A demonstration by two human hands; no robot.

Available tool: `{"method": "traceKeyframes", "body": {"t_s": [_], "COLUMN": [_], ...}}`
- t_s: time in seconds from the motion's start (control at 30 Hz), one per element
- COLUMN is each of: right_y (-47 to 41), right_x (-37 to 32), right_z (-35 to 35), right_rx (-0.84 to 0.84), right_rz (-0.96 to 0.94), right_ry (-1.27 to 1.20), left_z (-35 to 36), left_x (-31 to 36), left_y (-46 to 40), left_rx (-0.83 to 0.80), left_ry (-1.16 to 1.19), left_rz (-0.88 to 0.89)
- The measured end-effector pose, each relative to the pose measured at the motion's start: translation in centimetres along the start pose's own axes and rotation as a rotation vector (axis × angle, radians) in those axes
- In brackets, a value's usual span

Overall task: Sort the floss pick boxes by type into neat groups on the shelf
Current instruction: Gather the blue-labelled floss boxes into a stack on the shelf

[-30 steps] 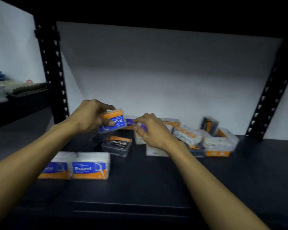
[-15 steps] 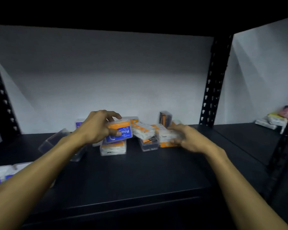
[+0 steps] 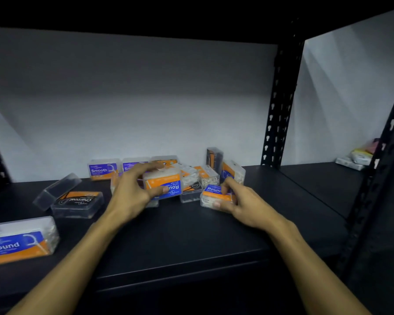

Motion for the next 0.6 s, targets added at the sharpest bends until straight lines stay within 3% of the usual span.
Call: {"method": "traceKeyframes", "body": {"t_s": [0.07,0.2,0.6], "right_y": [0.1,0.1,-0.8], "right_x": [0.8,2.4,0.0], "right_z": [-0.1,0.1,-0.1], "right_rx": [0.06,-0.004,-0.022], "right_rz": [0.041,0.151,0.036], "right_ry": [-0.058,-0.167,-0.162], "left_z": [0.2,0.1,0.0], "left_x": [-0.5,-0.3,0.7], "left_y": [0.3,0.7,2.5], "left_rx": [0.016,0.01,-0.031], "left_ry": [0.01,0.083,0.169], "left_rz": [0.021,0.018,-0.018]}}
Point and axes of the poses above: each hand's wrist, its own y-axis away from the middle knuckle, its own z-axis out of the palm, x = y × z, the point moved 7 cm from there along -y, towards the middle knuckle, and after that the axes turned 6 degrees about -z, right-handed, at the moved point
